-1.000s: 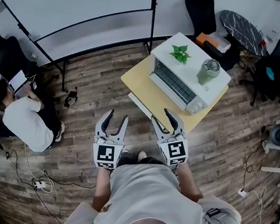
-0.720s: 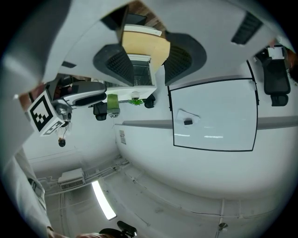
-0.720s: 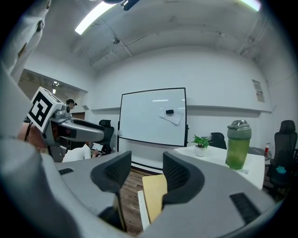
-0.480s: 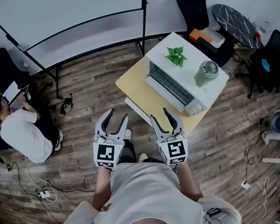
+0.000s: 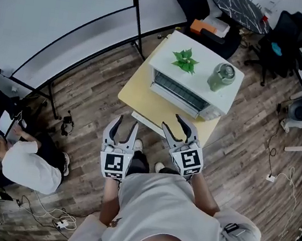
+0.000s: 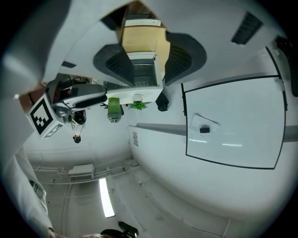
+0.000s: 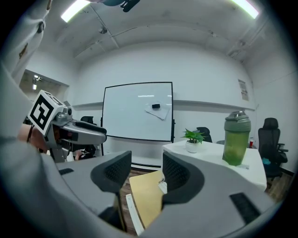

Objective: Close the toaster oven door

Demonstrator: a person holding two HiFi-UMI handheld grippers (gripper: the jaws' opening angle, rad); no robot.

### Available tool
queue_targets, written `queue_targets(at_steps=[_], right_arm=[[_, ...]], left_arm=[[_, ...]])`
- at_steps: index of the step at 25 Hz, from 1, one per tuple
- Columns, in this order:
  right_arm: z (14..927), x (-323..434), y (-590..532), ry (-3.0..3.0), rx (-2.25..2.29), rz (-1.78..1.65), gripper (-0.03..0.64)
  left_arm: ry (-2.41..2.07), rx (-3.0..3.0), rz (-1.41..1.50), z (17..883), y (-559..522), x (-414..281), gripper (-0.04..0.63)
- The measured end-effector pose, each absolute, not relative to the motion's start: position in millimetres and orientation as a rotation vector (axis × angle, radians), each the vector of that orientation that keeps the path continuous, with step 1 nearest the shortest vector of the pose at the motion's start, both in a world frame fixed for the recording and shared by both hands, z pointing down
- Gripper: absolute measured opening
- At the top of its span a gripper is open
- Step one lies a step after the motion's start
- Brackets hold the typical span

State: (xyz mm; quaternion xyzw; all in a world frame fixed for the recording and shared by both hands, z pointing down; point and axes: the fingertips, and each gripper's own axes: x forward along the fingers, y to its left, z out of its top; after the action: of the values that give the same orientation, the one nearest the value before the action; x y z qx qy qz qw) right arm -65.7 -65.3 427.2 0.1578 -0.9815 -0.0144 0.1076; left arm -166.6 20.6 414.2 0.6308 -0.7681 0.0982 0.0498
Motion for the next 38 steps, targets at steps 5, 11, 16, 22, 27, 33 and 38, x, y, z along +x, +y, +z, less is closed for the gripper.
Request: queue_targets(at_steps=[5, 11, 16, 22, 27, 33, 38], right_arm=[[438.1, -77.7, -83.1, -2.845, 0.569, -0.008, 0.213], [459.0, -82.6, -96.8, -2.774, 0.716, 0.058, 0.213], [478.8, -78.9, -106.4, -2.698, 0.827, 0.087, 0.213], [510.6, -62.1, -114.0, -2.595, 0.956, 0.160, 0.213], [540.8, -45.1, -113.2, -2.507, 1.048, 0.243, 0.213], [571.2, -29.0, -114.0, -2.424, 1.125, 0.308, 0.213], [597.6, -15.0, -104.9, -2.351, 1.184, 0.405, 0.213]], left_arm=[[-2.248, 2.002, 0.312, 426.8, -3.6, -188.0, 0.204], [-2.098, 2.104, 0.329, 450.8, -28.2, -203.7, 0.204], [-1.990, 2.160, 0.344, 475.1, -44.1, -214.4, 0.204], [-1.861, 2.211, 0.385, 507.4, -61.0, -220.0, 0.203], [-1.756, 2.212, 0.384, 532.7, -73.4, -223.9, 0.203], [-1.677, 2.221, 0.436, 563.5, -87.1, -227.4, 0.204], [-1.597, 2.212, 0.498, 593.0, -83.4, -227.6, 0.206]])
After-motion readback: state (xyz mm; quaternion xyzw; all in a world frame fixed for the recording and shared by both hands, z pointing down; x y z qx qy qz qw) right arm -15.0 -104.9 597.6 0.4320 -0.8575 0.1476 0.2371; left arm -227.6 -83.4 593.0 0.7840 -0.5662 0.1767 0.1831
